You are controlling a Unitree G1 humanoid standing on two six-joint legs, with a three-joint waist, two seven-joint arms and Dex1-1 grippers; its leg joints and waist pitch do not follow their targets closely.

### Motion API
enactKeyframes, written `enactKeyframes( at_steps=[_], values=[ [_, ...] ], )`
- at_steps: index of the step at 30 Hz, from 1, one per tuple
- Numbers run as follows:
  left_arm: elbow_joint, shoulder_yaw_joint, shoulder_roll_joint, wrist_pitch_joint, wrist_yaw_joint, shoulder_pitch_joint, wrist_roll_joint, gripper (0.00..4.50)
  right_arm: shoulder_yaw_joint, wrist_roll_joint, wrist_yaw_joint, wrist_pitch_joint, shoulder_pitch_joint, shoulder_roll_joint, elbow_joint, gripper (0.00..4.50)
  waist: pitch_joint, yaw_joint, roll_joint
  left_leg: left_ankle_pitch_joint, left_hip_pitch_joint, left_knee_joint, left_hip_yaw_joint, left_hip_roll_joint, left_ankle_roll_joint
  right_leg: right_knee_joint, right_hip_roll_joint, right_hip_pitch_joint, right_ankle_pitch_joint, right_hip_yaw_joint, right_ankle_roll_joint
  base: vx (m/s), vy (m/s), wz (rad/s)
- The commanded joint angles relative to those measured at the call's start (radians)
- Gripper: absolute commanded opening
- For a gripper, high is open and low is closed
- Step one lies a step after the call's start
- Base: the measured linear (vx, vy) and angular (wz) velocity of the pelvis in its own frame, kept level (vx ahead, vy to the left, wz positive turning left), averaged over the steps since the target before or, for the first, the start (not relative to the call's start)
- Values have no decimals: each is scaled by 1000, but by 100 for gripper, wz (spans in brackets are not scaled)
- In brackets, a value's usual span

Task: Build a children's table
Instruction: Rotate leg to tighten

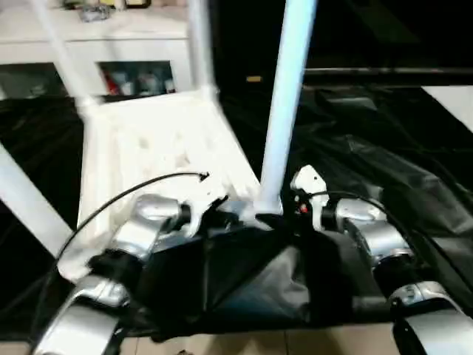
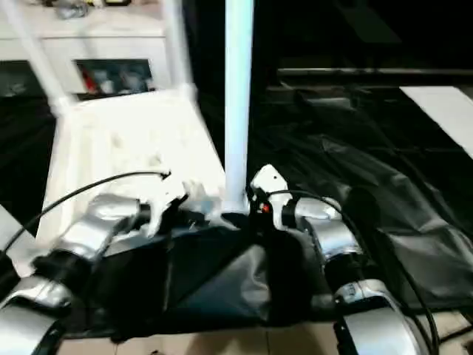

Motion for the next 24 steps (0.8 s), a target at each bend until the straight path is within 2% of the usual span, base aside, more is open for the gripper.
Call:
enactKeyframes(
  at_steps=[1,3,4,9,15,18,20,21,23,24],
  values=[
    [-44,-2,-15,-3,-54,14,-60,0,16,22,55,7,17,-21,-39,396,-64,-3,-16,-243,12,-60,1,28,74,-55,-52,51,-259,42,-215,0,0,0],
    [-48,-5,-8,-6,-53,20,-54,0,33,12,80,3,26,-21,-42,378,-64,-2,-16,-238,11,-59,1,27,76,-55,-53,51,-254,44,-211,0,0,0],
    [-55,-5,-7,-4,-49,25,-53,0,33,10,91,8,31,-17,-43,378,-63,-2,-21,-232,10,-58,2,26,79,-55,-53,51,-256,43,-211,0,0,0],
    [-64,-3,-9,3,-42,29,-54,0,32,12,90,9,30,-11,-39,335,-61,-1,-21,-241,11,-60,1,26,69,-62,-56,49,-325,44,-189,0,0,0],
    [-81,2,-10,17,-40,39,-57,0,23,32,104,30,42,-8,-58,285,-63,-1,-23,-221,10,-59,1,25,75,-59,-54,50,-304,44,-189,0,0,0],
    [-84,3,-13,23,-39,42,-60,0,17,38,100,41,50,-2,-64,280,-63,-1,-24,-214,9,-58,1,25,76,-57,-53,50,-291,43,-191,0,0,0],
    [-78,5,-23,35,-11,42,-54,0,3,41,53,60,59,16,-62,276,-63,-1,-26,-210,9,-58,1,25,78,-57,-54,49,-291,44,-191,0,0,0],
    [-44,11,-45,21,59,25,-30,0,-6,3,-64,51,51,38,-11,275,-61,-3,-26,-212,8,-60,1,24,72,-58,-54,49,-301,44,-188,0,0,0],
    [-24,17,-58,25,92,14,-23,0,-11,-10,-113,57,46,48,16,275,-59,-8,-27,-239,11,-61,0,21,58,-67,-57,49,-361,42,-170,0,0,0],
    [15,24,-81,35,161,-10,-4,0,-18,-31,-206,59,38,66,60,275,-57,-12,-27,-246,11,-62,1,20,55,-69,-56,46,-378,43,-166,0,0,0]
  ],
)
